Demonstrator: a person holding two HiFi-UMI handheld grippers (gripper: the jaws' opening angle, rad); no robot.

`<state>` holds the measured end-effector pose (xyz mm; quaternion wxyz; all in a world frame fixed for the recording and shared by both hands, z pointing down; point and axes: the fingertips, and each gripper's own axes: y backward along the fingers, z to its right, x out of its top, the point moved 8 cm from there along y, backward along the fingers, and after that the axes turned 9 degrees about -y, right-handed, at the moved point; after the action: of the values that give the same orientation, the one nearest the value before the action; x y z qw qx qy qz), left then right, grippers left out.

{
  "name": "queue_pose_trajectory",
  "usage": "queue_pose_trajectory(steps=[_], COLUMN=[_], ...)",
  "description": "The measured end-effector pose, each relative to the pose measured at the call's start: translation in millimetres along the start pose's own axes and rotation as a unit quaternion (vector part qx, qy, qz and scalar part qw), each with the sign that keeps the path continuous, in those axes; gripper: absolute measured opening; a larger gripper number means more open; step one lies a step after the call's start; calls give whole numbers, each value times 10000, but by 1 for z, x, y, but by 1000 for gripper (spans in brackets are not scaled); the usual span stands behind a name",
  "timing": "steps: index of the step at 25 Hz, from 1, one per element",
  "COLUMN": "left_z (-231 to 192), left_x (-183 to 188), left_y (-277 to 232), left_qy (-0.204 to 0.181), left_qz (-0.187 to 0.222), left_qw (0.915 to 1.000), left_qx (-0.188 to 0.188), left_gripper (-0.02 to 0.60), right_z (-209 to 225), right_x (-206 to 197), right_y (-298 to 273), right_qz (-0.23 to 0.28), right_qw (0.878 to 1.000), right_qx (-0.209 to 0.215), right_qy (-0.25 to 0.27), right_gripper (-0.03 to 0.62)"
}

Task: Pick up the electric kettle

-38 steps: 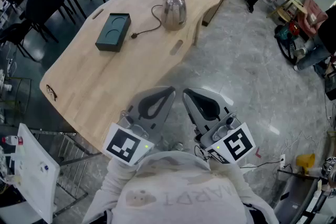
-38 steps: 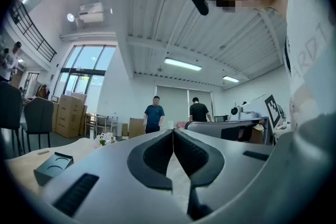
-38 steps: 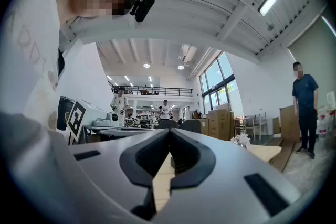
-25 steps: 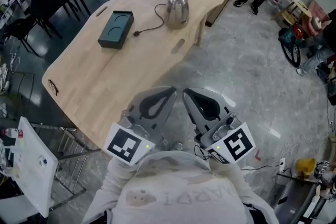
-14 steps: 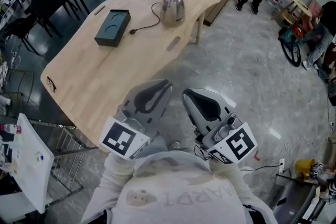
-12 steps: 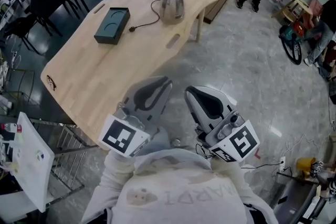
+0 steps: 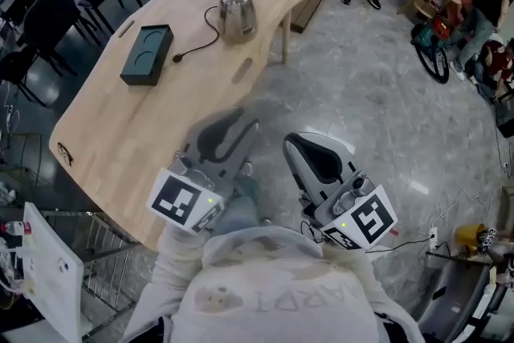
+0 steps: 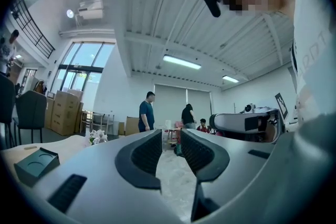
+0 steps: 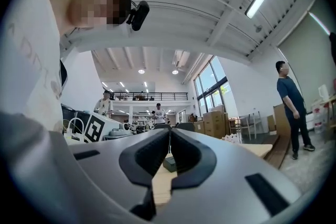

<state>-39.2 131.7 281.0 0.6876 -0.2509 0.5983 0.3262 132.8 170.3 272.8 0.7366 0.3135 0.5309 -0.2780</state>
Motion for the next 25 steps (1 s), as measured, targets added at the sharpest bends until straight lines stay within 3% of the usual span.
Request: queue_pose_trajectory(steps=[9, 25], left_z=[-76, -196], left_x=[-26, -85], left_y=[-57, -118], left_qy=[142, 244], left_qz=[-89, -735], left_qw=[9998, 9968], left_qx=[-86, -185], left_gripper=[97, 156], right_z=[59, 124], right_x=[8, 0], right_y=[-65, -153], right_qz=[-154, -454], right_qw=[9998, 9987], right_qx=[-92, -222], right_qy=[104, -74], right_gripper=[20, 20])
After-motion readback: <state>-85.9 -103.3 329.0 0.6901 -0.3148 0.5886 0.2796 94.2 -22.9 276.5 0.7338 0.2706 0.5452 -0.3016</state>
